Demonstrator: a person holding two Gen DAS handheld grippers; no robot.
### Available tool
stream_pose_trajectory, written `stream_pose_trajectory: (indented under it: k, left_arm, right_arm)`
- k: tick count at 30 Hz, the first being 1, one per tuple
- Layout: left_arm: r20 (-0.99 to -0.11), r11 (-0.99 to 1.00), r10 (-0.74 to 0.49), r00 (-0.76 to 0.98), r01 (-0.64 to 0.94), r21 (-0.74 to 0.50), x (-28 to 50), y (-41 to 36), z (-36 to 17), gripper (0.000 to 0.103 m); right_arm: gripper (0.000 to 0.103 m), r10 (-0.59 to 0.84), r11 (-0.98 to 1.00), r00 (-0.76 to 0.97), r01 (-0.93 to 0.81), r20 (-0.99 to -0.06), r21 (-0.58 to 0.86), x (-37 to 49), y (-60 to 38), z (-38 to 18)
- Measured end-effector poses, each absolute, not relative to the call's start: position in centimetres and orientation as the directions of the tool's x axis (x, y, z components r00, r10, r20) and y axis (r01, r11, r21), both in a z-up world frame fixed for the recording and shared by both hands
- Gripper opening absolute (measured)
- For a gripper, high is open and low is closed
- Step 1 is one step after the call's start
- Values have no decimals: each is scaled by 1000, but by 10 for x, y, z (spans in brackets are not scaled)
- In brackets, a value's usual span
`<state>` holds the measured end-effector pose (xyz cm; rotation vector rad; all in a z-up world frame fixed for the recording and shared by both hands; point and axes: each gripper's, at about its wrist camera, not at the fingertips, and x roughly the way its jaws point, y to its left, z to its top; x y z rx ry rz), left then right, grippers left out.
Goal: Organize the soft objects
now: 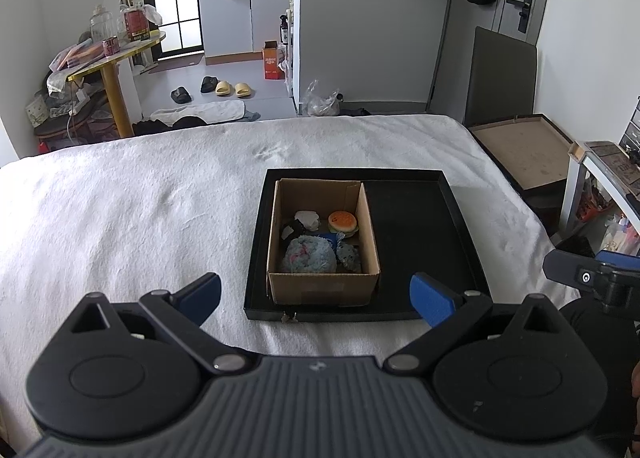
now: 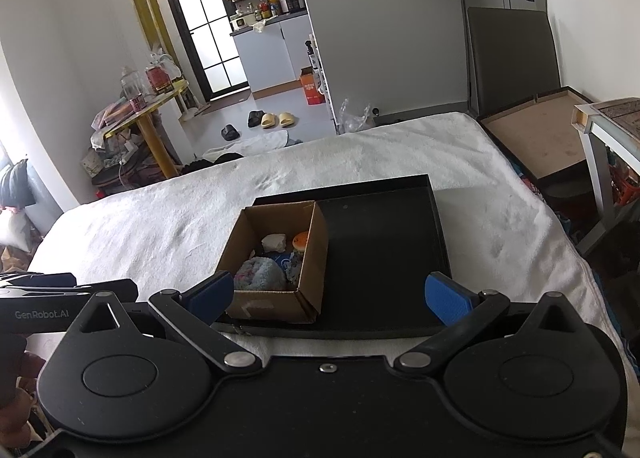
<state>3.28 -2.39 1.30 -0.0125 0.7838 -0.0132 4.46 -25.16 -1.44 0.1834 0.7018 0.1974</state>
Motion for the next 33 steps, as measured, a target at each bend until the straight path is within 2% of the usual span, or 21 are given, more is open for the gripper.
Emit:
stream_pose_trajectory:
  k: [33]
  left_arm:
    - [-712,999,-24,702,2,-32,34,-15,14,100]
  right_arm:
    - [103,215,974,749,-117,-627,194,46,-243,-8]
